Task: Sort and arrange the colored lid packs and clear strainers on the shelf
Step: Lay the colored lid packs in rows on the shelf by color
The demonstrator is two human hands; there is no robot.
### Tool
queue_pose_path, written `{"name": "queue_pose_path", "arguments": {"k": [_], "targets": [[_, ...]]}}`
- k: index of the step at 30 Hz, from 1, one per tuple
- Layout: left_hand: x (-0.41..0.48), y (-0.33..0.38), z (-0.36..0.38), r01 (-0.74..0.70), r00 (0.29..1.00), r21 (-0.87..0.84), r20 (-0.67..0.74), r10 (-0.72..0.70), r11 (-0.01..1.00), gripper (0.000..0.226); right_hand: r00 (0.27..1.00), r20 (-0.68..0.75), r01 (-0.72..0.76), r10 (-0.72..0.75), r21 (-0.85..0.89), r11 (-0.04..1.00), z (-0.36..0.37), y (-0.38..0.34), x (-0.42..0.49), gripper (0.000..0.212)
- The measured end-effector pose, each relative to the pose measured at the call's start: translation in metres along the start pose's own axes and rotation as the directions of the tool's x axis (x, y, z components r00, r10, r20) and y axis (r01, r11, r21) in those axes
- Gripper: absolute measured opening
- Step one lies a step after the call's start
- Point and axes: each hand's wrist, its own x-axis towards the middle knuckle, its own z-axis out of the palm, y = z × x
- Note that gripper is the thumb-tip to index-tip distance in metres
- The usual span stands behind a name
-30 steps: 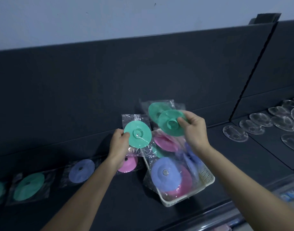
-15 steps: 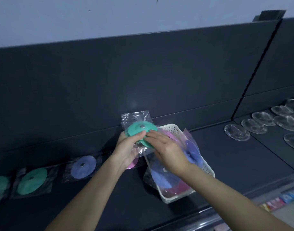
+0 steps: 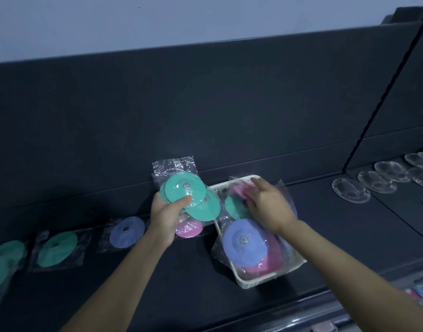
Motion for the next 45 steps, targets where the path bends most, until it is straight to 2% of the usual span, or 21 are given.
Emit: {"name": "queue_pose_path", "arguments": {"k": [4,5,7,10,14,17,20,23,26,30,32,35,37,40,45], "targets": [[0.001,-0.003,-0.008,0.004,0.999,-0.034,-0.050,-0.006,0.999,0.041,0.990,-0.044,-0.134,0.137,0.081,0.988,-0.007,0.017,0.008,0.038],[0.001,-0.004,-0.010,0.001,0.998,-0.045,-0.059,-0.004,0.999,0.041,0.987,-0.056,-0.147,0.152,0.079,0.986,-0.008,0.020,0.009,0.034],[0.002,-0.004,-0.012,-0.004,0.998,-0.060,-0.067,0.000,0.998,0.041,0.989,-0.037,-0.140,0.141,0.047,0.989,-0.011,0.022,0.011,0.041],[0.002,-0.004,-0.012,-0.009,0.998,-0.072,-0.058,0.005,0.997,0.039,0.994,0.106,-0.024,0.020,0.028,0.999,-0.012,0.009,0.011,0.055],[0.004,-0.003,-0.017,-0.012,0.999,-0.068,-0.045,0.009,0.998,0.033,0.963,0.228,0.115,-0.143,0.133,0.984,-0.001,-0.008,0.020,0.044],[0.009,-0.005,-0.026,-0.016,0.999,-0.022,-0.039,0.016,1.000,0.038,0.912,0.372,0.201,-0.173,-0.038,0.979,0.002,-0.022,0.032,0.049],[0.010,-0.007,-0.032,-0.017,0.999,-0.008,-0.037,0.017,1.000,0.043,0.851,0.499,0.280,-0.162,-0.171,0.945,-0.006,-0.041,0.037,0.042],[0.009,-0.008,-0.035,-0.022,0.999,-0.013,-0.034,0.021,1.000,0.043,0.826,0.521,0.379,-0.214,-0.234,0.895,-0.012,-0.050,0.045,0.028],[0.008,-0.007,-0.038,-0.021,1.000,-0.022,-0.022,0.020,1.000,0.044,0.839,0.452,0.450,-0.303,-0.265,0.853,-0.015,-0.042,0.058,0.016],[0.007,-0.006,-0.040,-0.020,0.999,-0.025,-0.026,0.019,0.999,0.045,0.891,0.286,0.387,-0.352,-0.076,0.919,-0.029,-0.034,0.069,0.013],[0.004,-0.003,-0.038,-0.028,0.999,-0.025,-0.034,0.027,0.999,0.042,0.922,0.141,0.355,-0.360,0.061,0.933,-0.038,-0.033,0.070,0.012],[-0.003,0.002,-0.035,-0.036,0.997,-0.024,-0.071,0.035,0.999,0.036,0.971,-0.099,0.234,-0.216,0.224,0.946,-0.049,-0.034,0.067,0.014],[-0.007,0.003,-0.035,-0.037,0.996,-0.019,-0.088,0.036,0.999,0.035,0.981,-0.168,0.145,-0.093,0.328,0.933,-0.056,-0.039,0.061,0.014],[-0.013,0.003,-0.037,-0.053,0.993,0.008,-0.105,0.054,0.999,0.031,0.987,-0.155,0.058,0.027,0.520,0.852,-0.053,-0.047,0.054,0.014],[-0.027,-0.004,-0.042,-0.056,0.977,0.034,-0.204,0.062,0.998,0.038,0.991,-0.005,-0.085,0.131,0.731,0.677,-0.033,-0.059,0.042,0.017]]}}
